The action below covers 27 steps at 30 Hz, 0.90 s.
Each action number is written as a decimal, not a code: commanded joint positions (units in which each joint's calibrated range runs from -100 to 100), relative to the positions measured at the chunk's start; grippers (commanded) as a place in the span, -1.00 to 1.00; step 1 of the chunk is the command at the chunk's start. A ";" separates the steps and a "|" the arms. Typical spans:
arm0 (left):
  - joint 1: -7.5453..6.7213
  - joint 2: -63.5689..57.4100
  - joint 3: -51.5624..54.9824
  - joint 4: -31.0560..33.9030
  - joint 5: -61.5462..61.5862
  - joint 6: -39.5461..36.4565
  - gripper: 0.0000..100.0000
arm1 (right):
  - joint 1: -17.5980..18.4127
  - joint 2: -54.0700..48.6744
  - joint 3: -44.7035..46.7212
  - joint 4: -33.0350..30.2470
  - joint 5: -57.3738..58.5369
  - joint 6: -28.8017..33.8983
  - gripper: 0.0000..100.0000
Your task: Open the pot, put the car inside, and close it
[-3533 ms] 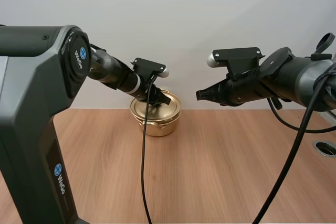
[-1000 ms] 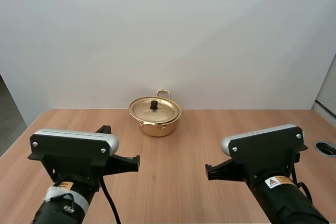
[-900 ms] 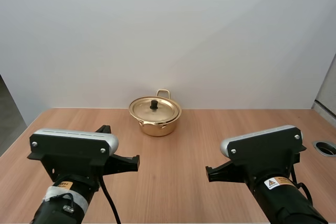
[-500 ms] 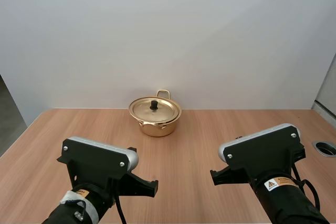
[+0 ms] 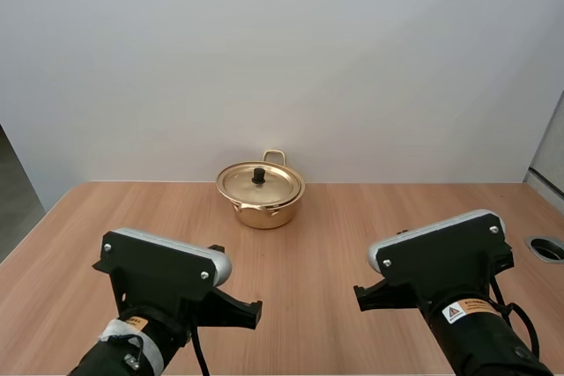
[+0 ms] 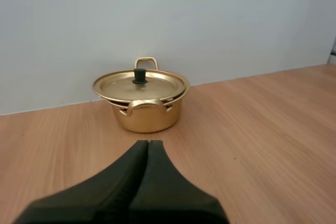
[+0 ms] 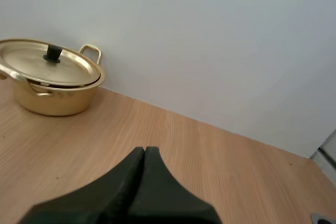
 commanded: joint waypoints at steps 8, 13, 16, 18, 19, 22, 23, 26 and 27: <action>-0.05 0.00 0.00 8.48 -2.75 -6.63 -1.00 | -0.01 0.00 -0.05 -13.86 2.17 20.24 -1.00; -0.05 0.00 0.00 12.46 -3.78 -13.15 -1.00 | -0.01 0.00 -0.05 -13.75 8.44 19.90 -1.00; -0.05 0.00 0.00 15.91 -5.00 -17.66 -1.00 | -0.01 0.00 -0.05 -13.75 17.21 19.78 -1.00; -0.05 0.00 0.00 18.58 -5.63 -20.50 -1.00 | -0.01 0.00 0.30 -13.75 16.65 19.78 -1.00; -0.05 0.00 0.00 20.00 -6.00 -21.82 -1.00 | -0.01 0.00 0.30 -13.75 16.65 19.78 -1.00; -0.05 0.00 0.00 22.29 -6.35 -23.88 -1.00 | -0.01 0.00 1.49 -13.75 15.88 19.78 -1.00; -0.05 0.00 0.00 22.29 -6.35 -23.88 -1.00 | -0.01 0.00 1.66 -13.75 15.05 19.78 -1.00; -0.05 0.00 0.00 22.17 -7.06 -23.88 -1.00 | -0.01 0.00 1.66 -13.45 13.63 19.90 -1.00; -0.05 0.00 0.00 22.17 -7.06 -23.88 -1.00 | -0.01 0.00 1.66 -13.45 13.63 19.90 -1.00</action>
